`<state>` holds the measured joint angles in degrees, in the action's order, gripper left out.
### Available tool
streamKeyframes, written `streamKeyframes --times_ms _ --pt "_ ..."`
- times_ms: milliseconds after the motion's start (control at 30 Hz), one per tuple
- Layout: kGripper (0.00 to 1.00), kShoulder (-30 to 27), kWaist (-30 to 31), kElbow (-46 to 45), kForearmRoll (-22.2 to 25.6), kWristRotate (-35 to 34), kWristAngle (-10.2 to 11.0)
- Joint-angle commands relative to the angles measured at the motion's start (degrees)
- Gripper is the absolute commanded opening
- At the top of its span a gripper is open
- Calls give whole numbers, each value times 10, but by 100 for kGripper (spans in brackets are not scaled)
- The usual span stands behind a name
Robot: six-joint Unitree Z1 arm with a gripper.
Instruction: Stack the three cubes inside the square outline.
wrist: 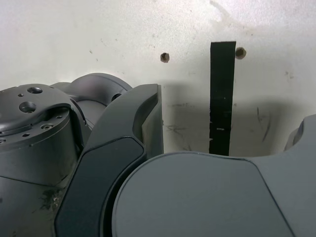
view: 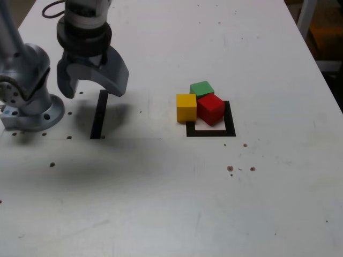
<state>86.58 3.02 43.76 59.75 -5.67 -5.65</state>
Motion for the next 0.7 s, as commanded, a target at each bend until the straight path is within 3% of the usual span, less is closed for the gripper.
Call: streamKeyframes --times_ms 0,233,433,667 --pt "100 -1 1 0 -2 -8 -1" --pt "100 5 1 2 -6 -15 -6" --pt "100 6 1 24 -11 -9 -44" --pt "100 1 1 66 -17 2 -50"
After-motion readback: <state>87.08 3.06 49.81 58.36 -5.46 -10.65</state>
